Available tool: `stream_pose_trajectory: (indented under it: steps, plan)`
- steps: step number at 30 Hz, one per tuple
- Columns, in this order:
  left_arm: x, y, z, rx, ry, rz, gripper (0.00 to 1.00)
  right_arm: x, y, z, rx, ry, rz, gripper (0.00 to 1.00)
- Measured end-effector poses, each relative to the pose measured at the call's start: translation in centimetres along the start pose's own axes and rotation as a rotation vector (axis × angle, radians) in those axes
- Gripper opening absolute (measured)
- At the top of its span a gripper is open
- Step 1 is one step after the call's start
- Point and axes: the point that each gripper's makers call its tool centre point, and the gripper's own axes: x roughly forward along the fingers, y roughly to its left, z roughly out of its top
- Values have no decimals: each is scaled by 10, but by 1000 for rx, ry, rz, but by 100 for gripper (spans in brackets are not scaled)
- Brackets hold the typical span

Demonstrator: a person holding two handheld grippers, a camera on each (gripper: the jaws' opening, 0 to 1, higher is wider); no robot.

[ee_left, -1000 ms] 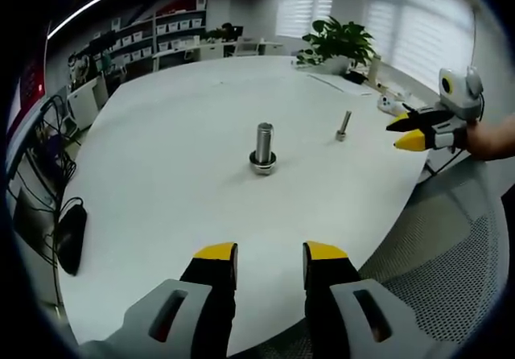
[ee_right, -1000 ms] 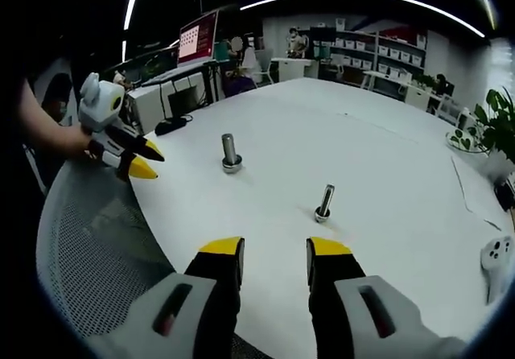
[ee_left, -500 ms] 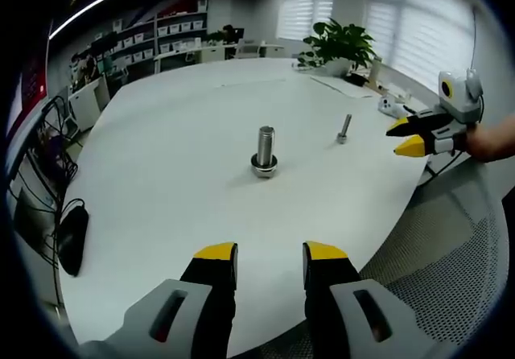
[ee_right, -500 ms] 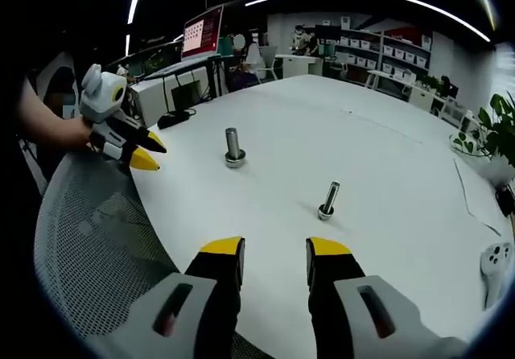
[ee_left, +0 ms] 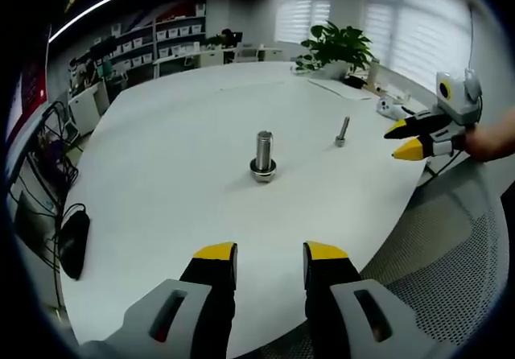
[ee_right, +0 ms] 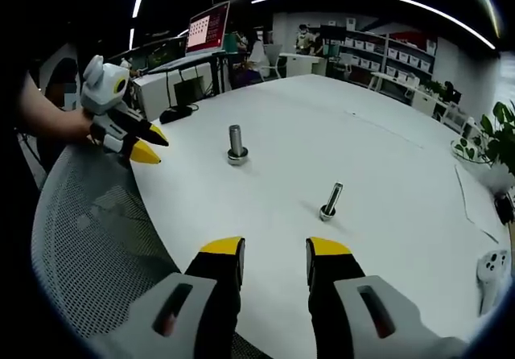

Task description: Place the washer onto the threaded stud by aligning its center hole with the stud, sliding it down to the base, and recovering from edge contact or off-axis alignment until the washer reaches the visible bottom stop.

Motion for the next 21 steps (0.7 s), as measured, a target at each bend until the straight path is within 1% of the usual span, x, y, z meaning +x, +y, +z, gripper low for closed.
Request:
stream_pose_trajectory:
  steps: [15,21]
  plan:
    - [0,2,1,-4,-5,7,31,3,0,-4,-15,21,1,33]
    - [1,1,0,0,-3,7,31,1,-4,-4,8,12,-10,33]
